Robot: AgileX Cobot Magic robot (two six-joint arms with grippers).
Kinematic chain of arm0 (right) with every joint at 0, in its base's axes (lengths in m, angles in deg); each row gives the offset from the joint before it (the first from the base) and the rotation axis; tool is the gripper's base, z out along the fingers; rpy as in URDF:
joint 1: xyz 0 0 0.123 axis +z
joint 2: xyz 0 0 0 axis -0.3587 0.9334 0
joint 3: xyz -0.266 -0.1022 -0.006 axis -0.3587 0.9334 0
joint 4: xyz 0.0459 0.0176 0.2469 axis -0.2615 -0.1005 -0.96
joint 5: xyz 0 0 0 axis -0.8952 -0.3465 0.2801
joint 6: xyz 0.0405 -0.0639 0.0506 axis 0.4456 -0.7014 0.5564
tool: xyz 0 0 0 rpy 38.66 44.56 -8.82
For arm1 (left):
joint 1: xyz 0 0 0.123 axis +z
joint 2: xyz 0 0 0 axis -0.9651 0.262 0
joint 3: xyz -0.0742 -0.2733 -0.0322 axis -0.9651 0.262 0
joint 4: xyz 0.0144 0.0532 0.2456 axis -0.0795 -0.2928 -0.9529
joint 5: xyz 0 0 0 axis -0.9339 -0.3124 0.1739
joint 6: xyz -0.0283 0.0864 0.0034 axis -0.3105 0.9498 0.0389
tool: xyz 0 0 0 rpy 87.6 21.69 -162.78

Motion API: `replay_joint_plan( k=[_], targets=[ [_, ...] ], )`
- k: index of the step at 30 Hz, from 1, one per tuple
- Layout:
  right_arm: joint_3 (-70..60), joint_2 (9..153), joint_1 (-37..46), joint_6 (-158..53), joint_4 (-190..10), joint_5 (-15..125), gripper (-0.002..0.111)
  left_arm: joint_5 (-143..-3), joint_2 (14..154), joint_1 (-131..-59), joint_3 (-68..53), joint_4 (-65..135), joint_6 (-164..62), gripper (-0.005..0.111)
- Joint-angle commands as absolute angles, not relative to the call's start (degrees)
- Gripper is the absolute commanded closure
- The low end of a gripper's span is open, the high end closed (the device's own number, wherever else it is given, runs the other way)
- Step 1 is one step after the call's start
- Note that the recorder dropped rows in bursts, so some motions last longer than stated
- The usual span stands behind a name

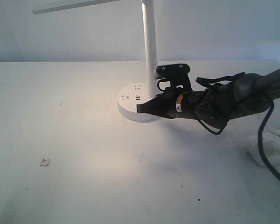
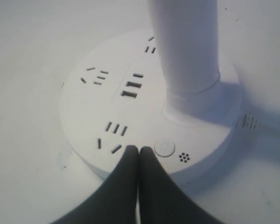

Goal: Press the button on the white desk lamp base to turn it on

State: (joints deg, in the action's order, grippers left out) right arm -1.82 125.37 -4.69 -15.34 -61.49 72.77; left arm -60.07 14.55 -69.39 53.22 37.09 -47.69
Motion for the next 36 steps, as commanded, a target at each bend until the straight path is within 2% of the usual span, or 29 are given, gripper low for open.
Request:
replay_joint_plan(
  k=[1, 5, 8, 15, 17, 19, 23, 27, 30, 36],
  targets=[
    [-2.45, 126.70, -4.99, -15.96, -61.79, 74.05, 0.108, -60.24, 14.28, -69.28, 53.07, 37.47, -47.72, 0.106],
    [-0.32, 125.19, -4.99, -17.45, -61.36, 73.64, 0.108, -60.24, 14.28, -69.28, 53.07, 37.47, -47.72, 0.106],
    [5.49, 121.51, -4.99, -22.91, -64.78, 79.06, 0.108, -60.24, 14.28, -69.28, 53.07, 37.47, -47.72, 0.106],
    [28.14, 106.51, -4.99, -42.70, -92.86, 99.37, 0.108, -60.24, 14.28, -69.28, 53.07, 37.47, -47.72, 0.106],
    [35.54, 98.11, -4.99, -46.60, -95.08, 99.39, 0.108, -60.24, 14.28, -69.28, 53.07, 37.47, -47.72, 0.106],
    [47.34, 80.83, -4.99, -46.85, -94.74, 98.34, 0.108, -60.24, 14.28, -69.28, 53.07, 37.47, -47.72, 0.106],
    [58.94, 59.35, -4.99, -47.97, -96.71, 96.31, 0.108, -60.24, 14.28, -69.28, 53.07, 37.47, -47.72, 0.106],
    [59.74, 39.89, -4.99, -50.63, -93.85, 79.91, 0.108, -60.24, 14.28, -69.28, 53.07, 37.47, -47.72, 0.106],
    [59.74, 33.66, -4.99, -50.47, -95.66, 79.70, 0.108, -60.24, 14.28, -69.28, 53.07, 37.47, -47.72, 0.106],
    [59.74, 32.99, -4.99, -49.70, -95.66, 82.85, 0.108, -60.24, 14.28, -69.28, 53.07, 37.47, -47.72, 0.106]
  ],
)
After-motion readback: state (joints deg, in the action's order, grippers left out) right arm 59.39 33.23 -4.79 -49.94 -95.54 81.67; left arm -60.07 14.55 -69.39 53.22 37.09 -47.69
